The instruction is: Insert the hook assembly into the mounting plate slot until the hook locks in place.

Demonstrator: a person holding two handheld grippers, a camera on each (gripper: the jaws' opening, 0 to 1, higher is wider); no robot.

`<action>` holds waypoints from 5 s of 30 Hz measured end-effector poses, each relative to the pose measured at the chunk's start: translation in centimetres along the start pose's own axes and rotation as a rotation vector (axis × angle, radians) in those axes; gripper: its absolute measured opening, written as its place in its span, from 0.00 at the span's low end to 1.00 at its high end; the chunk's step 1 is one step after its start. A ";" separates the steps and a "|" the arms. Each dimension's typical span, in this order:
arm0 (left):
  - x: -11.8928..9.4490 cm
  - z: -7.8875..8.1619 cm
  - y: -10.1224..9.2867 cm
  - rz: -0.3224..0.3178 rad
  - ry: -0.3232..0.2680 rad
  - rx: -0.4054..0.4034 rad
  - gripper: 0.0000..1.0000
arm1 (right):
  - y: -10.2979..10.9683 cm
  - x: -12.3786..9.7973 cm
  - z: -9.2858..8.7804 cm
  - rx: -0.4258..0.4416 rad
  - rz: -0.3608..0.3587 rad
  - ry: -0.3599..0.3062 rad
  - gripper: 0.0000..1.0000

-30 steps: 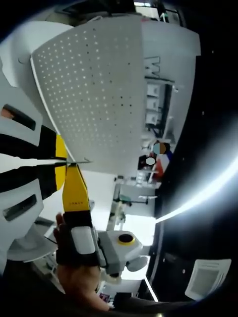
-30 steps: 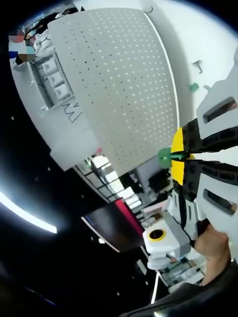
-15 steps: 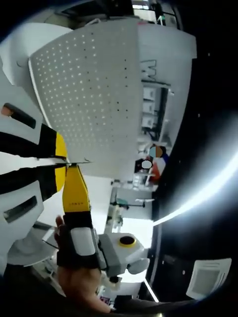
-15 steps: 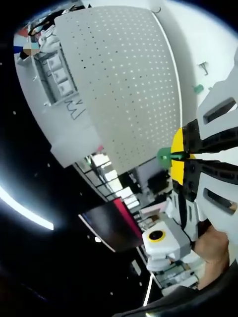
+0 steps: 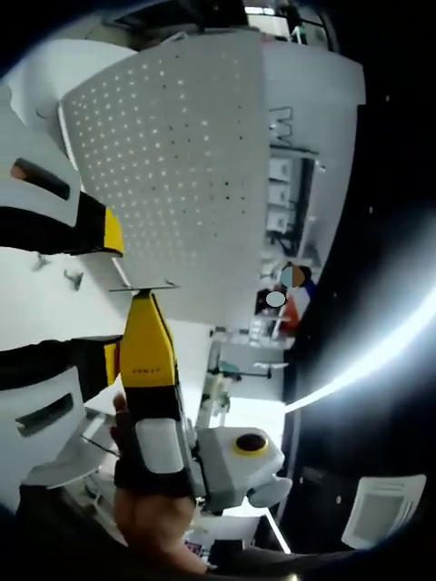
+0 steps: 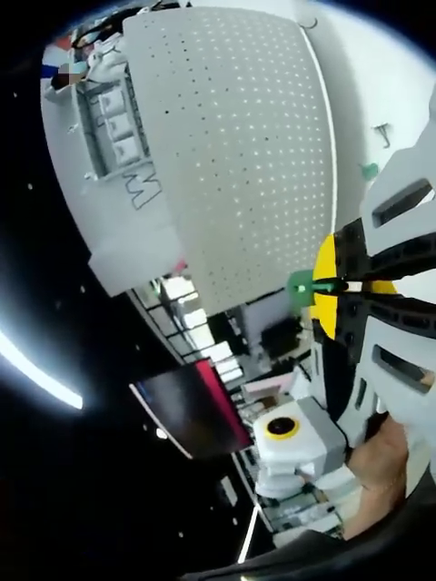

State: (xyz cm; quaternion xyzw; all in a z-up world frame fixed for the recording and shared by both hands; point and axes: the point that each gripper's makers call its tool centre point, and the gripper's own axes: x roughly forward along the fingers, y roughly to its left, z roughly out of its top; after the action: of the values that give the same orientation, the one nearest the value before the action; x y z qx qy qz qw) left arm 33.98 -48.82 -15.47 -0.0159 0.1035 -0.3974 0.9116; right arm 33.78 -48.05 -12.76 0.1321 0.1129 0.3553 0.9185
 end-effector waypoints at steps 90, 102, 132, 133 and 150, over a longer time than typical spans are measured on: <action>-1.1 -2.1 4.4 0.079 0.049 -0.122 1.00 | -21.3 8.7 13.1 -0.297 -0.501 -0.258 0.00; -1.4 -2.3 5.0 0.094 0.049 -0.129 1.00 | -21.4 8.7 12.8 -0.302 -0.533 -0.284 0.00; -1.6 -2.6 5.2 0.103 0.060 -0.139 0.99 | -22.4 9.4 11.4 -0.293 -0.564 -0.247 0.03; -1.7 -2.6 5.2 0.106 0.059 -0.139 0.99 | -22.4 9.4 11.5 -0.290 -0.562 -0.249 0.04; -1.8 -3.7 4.3 0.099 0.080 -0.137 0.99 | -20.8 7.2 14.2 -0.253 -0.533 -0.333 0.19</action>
State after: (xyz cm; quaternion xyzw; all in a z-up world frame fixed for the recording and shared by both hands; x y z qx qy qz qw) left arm 35.13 -44.36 -19.22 -0.0570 0.1675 -0.3441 0.9221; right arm 56.27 -60.26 -6.95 0.0390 -0.0532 0.0876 0.9940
